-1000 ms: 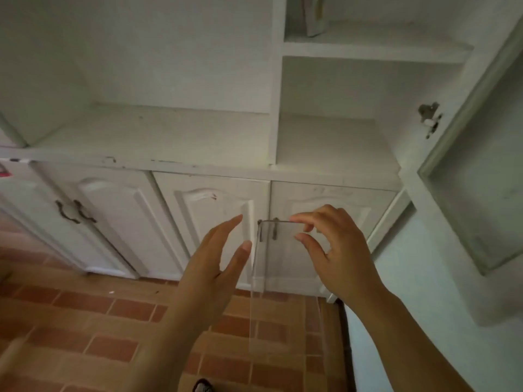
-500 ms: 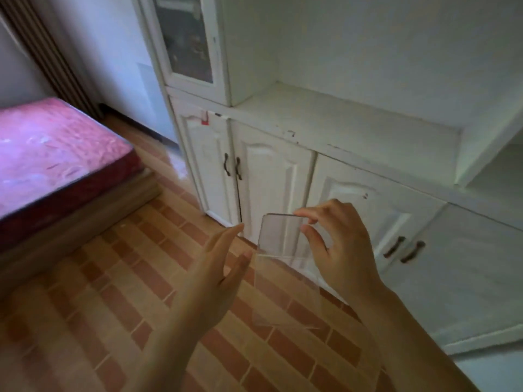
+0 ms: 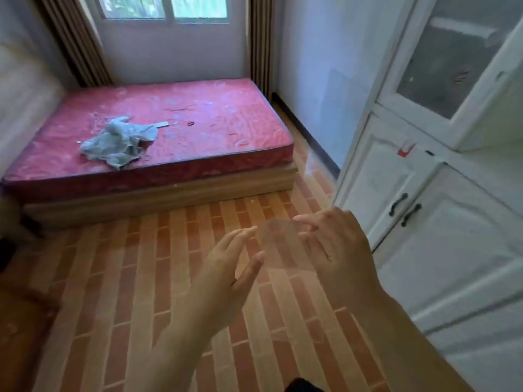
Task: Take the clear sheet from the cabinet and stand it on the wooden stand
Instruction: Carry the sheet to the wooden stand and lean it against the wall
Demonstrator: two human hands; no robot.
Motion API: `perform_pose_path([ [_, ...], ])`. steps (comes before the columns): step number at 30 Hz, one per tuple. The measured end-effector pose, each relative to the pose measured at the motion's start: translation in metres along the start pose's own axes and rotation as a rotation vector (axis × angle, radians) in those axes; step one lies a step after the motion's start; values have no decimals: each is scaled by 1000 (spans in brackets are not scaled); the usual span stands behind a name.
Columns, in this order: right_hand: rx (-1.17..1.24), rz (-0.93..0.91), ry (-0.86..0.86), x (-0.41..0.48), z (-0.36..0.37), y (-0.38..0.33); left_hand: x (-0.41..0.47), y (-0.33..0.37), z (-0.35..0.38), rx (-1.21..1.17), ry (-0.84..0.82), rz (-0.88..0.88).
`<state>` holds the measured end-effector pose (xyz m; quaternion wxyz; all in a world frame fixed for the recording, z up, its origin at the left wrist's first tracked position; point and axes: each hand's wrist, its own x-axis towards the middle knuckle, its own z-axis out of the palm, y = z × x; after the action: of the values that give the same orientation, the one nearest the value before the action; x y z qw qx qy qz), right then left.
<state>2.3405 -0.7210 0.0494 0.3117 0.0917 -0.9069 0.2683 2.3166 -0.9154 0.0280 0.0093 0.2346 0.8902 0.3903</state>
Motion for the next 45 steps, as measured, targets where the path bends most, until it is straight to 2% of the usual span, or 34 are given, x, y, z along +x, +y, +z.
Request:
perform_pose_path([
  [6,121,-142,-140,72,95,-13,14,-60,-44,68,177,-189],
  [13,336,-285,-181,168,189,-20,72,-117,-94,168,262,-331],
  [17,444,-334,-206,221,234,-23,105,-152,-129,140,401,-425],
  [24,615,-441,-342,268,314,-56,97,-188,-167,154,600,-694],
  [29,703,-509,-445,286,365,-98,88,-213,-194,121,681,-806],
  [37,744,-585,-507,317,454,-174,81,-287,-259,58,742,-870],
  [45,732,-611,-506,354,545,-284,60,-370,-371,164,719,-858],
])
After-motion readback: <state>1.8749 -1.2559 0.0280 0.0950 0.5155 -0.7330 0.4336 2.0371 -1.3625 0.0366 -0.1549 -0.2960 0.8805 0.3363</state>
